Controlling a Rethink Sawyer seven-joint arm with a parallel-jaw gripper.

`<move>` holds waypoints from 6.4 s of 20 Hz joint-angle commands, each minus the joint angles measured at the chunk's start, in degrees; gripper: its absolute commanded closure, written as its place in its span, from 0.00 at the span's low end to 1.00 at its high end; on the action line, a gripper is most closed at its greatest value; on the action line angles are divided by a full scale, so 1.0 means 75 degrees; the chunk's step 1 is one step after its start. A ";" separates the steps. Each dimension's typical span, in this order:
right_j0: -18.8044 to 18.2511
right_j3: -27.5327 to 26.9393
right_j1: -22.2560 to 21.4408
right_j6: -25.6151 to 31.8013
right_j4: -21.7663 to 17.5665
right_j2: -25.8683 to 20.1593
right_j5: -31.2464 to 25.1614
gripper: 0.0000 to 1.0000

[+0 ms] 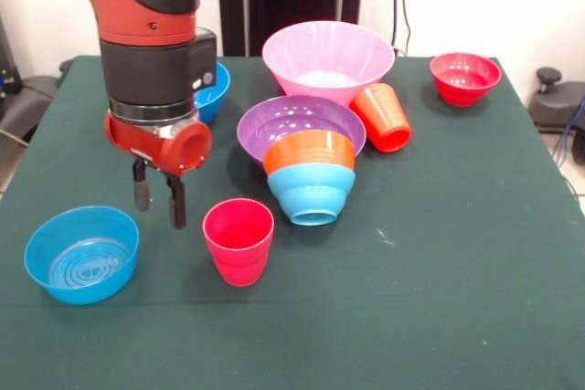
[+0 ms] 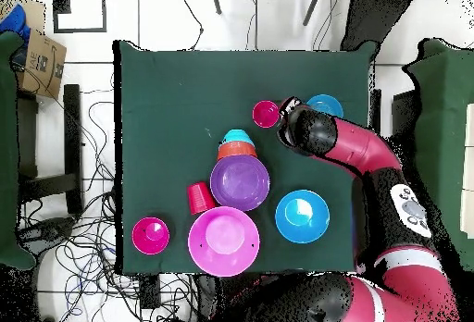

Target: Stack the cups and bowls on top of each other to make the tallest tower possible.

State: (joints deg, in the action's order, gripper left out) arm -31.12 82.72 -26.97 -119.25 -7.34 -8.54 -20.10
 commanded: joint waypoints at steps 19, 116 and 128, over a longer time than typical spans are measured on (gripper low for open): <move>0.0023 -0.0367 0.0456 0.0956 -0.2874 -0.0878 0.1043 0.00; -0.1308 0.0349 0.0339 0.0286 -0.3459 -0.1552 -0.0115 0.00; -0.1092 0.0077 0.1048 -0.0134 -0.3580 -0.1287 0.0815 0.00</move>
State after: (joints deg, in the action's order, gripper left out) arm -41.75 84.36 -25.03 -119.25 -29.43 -20.41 -18.72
